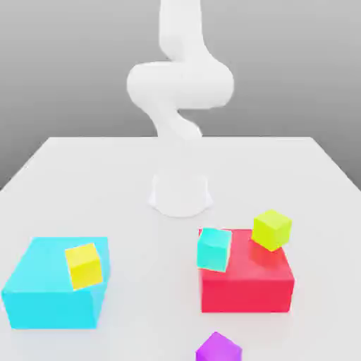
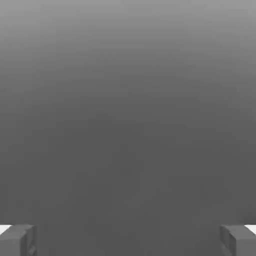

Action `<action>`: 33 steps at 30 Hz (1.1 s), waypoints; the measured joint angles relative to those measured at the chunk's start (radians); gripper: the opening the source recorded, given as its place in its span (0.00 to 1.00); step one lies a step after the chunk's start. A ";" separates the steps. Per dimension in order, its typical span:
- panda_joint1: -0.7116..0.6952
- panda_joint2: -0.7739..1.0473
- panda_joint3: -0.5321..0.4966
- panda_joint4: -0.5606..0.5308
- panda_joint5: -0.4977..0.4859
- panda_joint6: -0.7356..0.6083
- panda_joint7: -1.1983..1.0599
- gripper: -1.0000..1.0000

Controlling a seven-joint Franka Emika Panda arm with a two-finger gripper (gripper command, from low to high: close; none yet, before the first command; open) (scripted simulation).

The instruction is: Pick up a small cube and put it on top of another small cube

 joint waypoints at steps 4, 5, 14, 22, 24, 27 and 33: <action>0.059 0.151 -0.040 -0.006 0.025 0.047 -0.119 0.50; 0.073 0.187 -0.050 -0.007 0.031 0.059 -0.148 0.50; 0.160 0.515 -0.100 -0.020 0.101 0.161 -0.415 0.50; 0.189 0.802 -0.091 -0.032 0.124 0.254 -0.626 0.50; 0.189 0.872 -0.086 -0.035 0.113 0.279 -0.668 0.50; 0.191 0.976 -0.082 -0.041 0.082 0.316 -0.718 0.50; 0.172 1.184 -0.054 -0.012 0.092 0.459 -0.764 0.00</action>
